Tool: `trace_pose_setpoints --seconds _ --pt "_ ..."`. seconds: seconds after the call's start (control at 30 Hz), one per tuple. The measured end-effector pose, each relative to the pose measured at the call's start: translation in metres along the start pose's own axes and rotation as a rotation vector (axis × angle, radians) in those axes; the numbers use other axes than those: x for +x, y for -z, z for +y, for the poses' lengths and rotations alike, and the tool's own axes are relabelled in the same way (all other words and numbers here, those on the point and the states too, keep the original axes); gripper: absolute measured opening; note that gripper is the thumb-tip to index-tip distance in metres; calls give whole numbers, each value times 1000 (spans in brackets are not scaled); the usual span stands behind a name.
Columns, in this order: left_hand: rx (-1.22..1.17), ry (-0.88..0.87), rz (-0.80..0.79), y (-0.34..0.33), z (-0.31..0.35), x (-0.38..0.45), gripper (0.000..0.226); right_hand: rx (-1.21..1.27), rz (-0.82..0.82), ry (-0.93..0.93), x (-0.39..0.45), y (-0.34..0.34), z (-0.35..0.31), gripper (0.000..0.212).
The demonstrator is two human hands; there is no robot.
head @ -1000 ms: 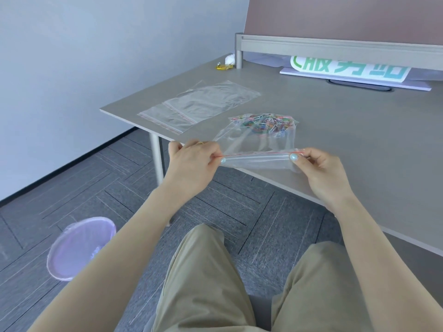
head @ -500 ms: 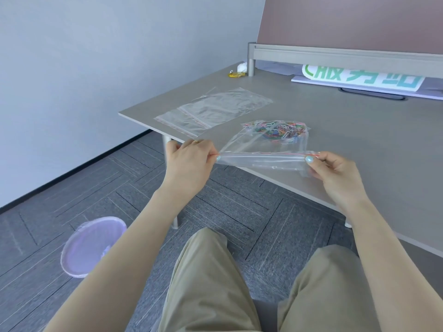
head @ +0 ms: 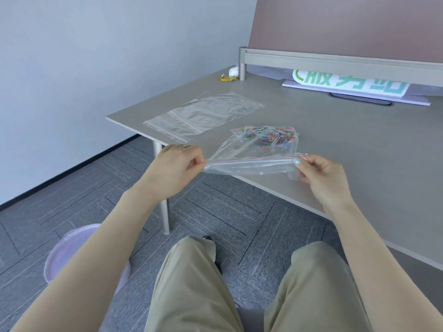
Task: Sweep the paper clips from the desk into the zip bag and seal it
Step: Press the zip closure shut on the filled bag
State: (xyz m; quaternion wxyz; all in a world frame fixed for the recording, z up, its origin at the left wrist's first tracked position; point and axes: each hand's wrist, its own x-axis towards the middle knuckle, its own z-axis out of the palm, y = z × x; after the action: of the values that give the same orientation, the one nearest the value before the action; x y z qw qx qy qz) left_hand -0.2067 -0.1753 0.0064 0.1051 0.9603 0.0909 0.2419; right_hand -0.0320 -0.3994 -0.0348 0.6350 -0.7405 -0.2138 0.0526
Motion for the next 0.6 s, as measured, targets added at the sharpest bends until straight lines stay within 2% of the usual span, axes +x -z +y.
trace_pose_setpoints --seconds 0.17,0.37,0.43,0.47,0.57,0.6 --pt "-287 169 -91 6 -10 13 12 40 0 -20 27 -4 -13 12" --pt "-338 249 -2 21 -11 33 13 88 -33 46 55 0 -36 19" --pt "-425 256 27 20 -12 42 14 134 -12 52 65 3 -45 22" --pt "-488 252 -6 18 -13 47 18 169 10 39 72 5 -47 26" --pt "-491 285 -348 1 -9 61 73 276 55 -92 101 6 -56 27" --pt "-483 314 -419 -9 -8 67 84 307 42 -143 111 5 -56 26"
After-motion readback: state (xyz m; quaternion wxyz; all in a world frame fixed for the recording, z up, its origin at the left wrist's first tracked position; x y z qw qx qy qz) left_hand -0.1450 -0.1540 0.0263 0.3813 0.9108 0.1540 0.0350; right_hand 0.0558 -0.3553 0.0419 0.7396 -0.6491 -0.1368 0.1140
